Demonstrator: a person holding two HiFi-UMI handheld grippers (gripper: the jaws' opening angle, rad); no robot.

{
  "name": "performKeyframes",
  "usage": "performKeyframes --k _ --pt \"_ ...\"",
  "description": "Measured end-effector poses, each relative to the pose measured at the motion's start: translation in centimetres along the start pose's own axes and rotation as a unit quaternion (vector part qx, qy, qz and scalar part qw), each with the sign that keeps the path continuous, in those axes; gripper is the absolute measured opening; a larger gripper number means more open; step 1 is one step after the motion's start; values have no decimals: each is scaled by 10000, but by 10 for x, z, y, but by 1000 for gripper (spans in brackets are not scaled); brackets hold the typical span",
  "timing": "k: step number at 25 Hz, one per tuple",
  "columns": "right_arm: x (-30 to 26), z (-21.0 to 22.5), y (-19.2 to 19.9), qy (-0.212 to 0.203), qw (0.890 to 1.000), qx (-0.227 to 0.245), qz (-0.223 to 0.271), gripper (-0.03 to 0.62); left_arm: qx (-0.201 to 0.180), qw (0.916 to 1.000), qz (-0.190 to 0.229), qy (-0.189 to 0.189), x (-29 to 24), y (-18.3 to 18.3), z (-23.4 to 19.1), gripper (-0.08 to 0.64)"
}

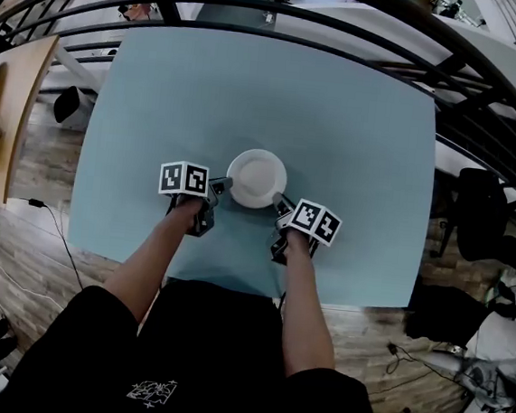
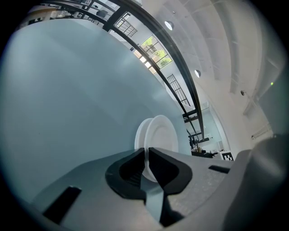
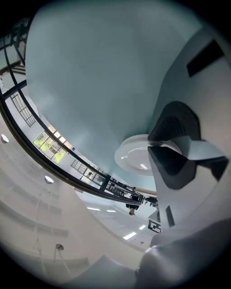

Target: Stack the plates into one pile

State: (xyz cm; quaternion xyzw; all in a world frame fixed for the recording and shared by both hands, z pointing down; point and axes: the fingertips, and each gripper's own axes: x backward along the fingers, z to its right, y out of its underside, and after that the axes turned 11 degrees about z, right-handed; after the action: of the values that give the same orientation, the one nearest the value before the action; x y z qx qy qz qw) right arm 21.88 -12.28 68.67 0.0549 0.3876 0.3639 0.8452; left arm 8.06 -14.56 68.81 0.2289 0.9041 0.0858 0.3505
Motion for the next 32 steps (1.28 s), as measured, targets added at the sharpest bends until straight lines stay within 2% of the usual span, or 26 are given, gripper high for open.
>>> performKeyframes --k 7,13,19,25,32 --pt "-3 -3 -2 144 9974 684 -164 44 -214 9996 -95 -136 1 -1 -1 35" --pt "-3 -3 -1 354 9903 1317 -266 57 -399 9985 -224 -299 1 3 -2 38" --pt "-2 -1 4 473 9824 1758 -423 80 -432 9985 -236 -255 3 6 -1 44" --pt "-5 -2 5 461 9801 1890 -404 86 -444 9983 -213 -296 9 3 -5 52" --pt "5 -11 -10 309 9802 1949 -143 114 -521 9977 -7 -444 26 -3 -10 64"
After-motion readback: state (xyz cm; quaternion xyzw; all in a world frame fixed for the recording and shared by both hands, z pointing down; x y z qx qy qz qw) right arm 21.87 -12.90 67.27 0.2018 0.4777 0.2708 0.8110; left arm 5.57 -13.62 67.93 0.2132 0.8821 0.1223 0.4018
